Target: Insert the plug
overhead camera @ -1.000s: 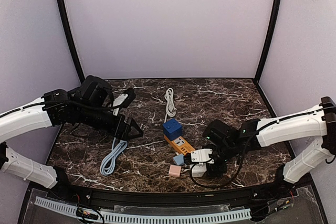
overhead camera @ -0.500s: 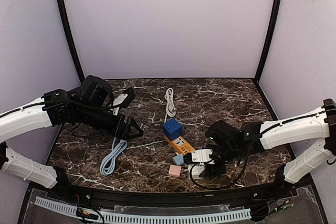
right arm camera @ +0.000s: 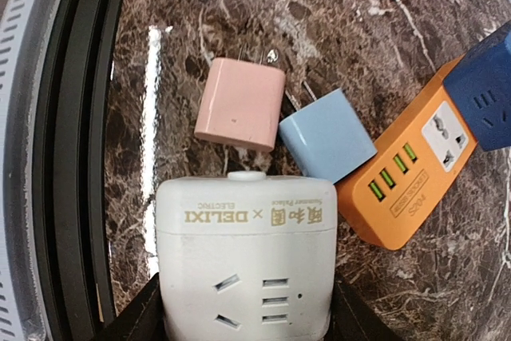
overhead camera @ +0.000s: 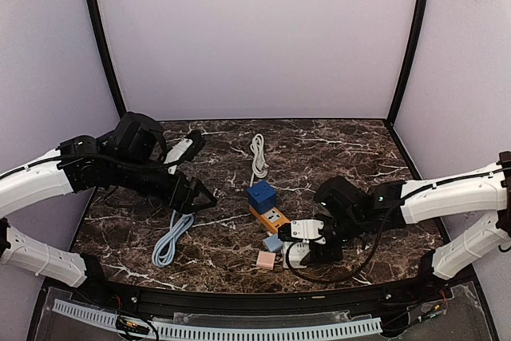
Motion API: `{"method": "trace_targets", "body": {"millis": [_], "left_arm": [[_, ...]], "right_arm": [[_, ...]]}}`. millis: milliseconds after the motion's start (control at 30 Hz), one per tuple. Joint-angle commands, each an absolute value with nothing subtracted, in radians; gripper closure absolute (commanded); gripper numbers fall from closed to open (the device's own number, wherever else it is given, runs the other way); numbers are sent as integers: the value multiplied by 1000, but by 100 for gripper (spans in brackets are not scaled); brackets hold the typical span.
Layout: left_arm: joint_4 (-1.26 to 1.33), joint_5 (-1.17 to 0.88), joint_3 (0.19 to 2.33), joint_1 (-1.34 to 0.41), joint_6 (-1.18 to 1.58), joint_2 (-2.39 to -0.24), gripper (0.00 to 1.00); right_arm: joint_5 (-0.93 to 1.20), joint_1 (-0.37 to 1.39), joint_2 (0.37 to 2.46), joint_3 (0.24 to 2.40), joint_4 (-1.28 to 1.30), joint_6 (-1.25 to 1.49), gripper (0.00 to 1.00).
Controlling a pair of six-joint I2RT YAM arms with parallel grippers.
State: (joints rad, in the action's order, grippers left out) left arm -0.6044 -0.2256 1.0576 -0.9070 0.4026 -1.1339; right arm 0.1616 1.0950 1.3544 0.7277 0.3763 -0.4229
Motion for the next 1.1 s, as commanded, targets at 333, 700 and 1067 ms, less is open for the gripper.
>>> {"method": "trace_targets", "body": {"millis": [333, 700, 1067], "left_arm": [[-538, -298, 1093, -907, 65, -1051, 20], [-526, -540, 1157, -907, -135, -1072, 13], [-549, -649, 1278, -908, -139, -1200, 7]], "right_arm": [[424, 1101, 1183, 926, 405, -194, 100], [523, 1082, 1109, 965, 401, -146, 100], [567, 1033, 1197, 1110, 394, -178, 100]]}}
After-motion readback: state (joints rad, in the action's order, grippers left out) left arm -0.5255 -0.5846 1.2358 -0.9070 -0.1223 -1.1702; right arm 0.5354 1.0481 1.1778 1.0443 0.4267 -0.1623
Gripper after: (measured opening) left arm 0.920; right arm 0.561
